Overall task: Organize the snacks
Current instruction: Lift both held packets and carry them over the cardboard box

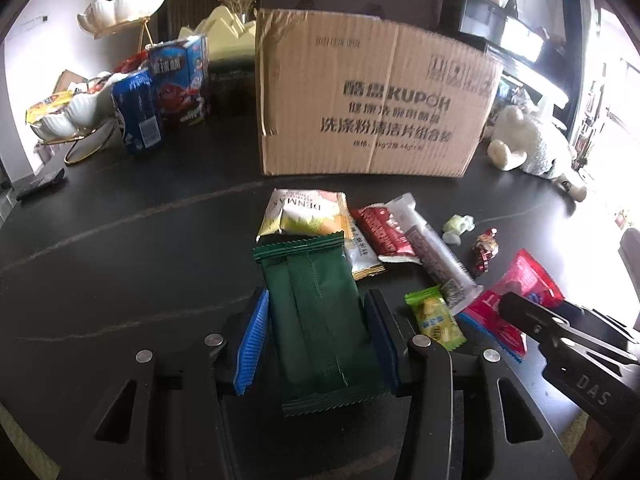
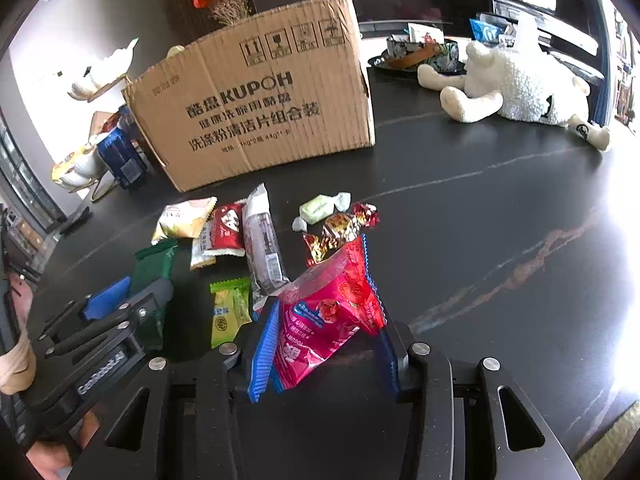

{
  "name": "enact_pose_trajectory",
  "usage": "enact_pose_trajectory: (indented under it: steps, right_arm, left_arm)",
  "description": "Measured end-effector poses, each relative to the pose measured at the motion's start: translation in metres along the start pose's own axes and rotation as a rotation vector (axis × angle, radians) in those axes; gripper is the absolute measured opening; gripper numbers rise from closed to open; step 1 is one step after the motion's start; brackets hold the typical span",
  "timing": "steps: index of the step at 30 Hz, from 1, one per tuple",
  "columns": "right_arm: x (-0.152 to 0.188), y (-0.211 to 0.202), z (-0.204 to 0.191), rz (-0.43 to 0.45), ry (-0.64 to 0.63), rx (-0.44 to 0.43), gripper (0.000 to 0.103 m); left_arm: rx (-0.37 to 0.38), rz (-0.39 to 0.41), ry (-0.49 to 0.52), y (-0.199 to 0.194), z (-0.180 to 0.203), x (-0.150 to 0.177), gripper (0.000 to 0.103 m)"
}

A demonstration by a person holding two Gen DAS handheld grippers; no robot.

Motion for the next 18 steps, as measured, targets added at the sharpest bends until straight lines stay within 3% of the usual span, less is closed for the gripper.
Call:
enact_pose_trajectory:
  steps: [18]
  right_arm:
    - [-0.024, -0.027, -0.022, 0.095, -0.073, -0.045, 0.044]
  left_arm:
    - [0.014, 0.127, 0.045, -0.051, 0.003, -0.029, 0.048]
Point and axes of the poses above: each gripper's, at about its wrist camera, not at the fingertips, and y roughly the way its jaws point, z to its right, x to its underside, the point moved 9 cm from there along y, roughly the way its jaws point, and after that the axes turned 5 degrees about -x, right-handed, at the moved point
